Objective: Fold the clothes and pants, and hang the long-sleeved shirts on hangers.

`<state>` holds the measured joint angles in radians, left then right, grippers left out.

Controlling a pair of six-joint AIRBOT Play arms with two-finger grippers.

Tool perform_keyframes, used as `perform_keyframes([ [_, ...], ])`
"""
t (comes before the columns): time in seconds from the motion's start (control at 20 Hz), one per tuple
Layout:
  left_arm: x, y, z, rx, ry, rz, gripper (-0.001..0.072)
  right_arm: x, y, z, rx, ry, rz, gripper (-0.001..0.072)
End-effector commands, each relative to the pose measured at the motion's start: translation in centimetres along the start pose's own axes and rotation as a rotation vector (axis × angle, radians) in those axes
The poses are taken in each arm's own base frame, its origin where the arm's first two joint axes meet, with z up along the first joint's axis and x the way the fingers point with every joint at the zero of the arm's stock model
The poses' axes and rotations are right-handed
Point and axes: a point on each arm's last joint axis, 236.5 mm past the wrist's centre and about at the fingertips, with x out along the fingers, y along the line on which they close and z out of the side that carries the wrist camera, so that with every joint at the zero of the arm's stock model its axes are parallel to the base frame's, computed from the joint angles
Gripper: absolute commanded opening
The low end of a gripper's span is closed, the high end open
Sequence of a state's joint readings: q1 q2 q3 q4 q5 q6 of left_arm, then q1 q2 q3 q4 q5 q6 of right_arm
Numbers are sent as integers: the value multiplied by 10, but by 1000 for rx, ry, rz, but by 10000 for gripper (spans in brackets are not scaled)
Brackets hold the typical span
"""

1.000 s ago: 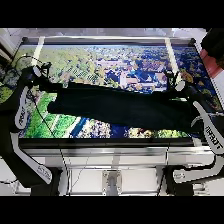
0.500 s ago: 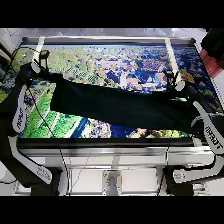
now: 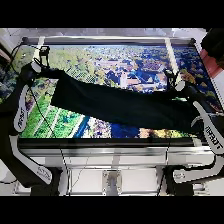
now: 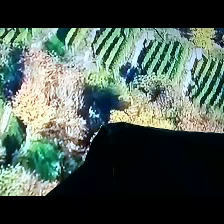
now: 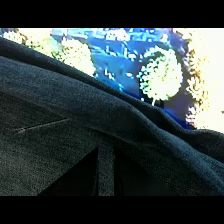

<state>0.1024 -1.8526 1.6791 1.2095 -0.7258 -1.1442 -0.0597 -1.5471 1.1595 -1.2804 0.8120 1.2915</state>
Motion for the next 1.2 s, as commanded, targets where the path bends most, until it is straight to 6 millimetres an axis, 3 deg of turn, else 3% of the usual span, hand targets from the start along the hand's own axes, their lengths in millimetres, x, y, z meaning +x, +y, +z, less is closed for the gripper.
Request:
perform_keyframes([
  [0.0,3,0,-4,-27,9,-9,108,-1,-4,-2,-11,7,-12,88],
  [0.05,1,3,-6,-31,18,-10,247,-4,-11,-1,-13,3,-27,59],
  [0.1,-1,8,-9,-48,31,-9,297,-8,-17,2,1,-8,-34,49],
  [0.3,-13,37,-44,-217,151,-13,299,-38,-44,8,55,-53,-64,50],
  [0.35,-16,40,-60,-244,209,-27,330,-44,-50,6,68,-52,-69,50],
  [0.4,-19,41,-75,-259,265,-44,424,-49,-55,3,83,-43,-70,50],
  [0.55,-24,29,-115,-290,412,-170,438,-54,-62,-13,112,14,-60,50],
  [0.65,-22,15,-121,-351,424,-279,438,-54,-60,-21,114,46,-50,50],
  [0.95,-12,9,-148,-415,502,-350,439,-54,-55,-26,121,68,-32,50],
  [1.15,-2,-18,-154,-480,526,-472,439,-54,-53,-25,129,64,-22,50],
])
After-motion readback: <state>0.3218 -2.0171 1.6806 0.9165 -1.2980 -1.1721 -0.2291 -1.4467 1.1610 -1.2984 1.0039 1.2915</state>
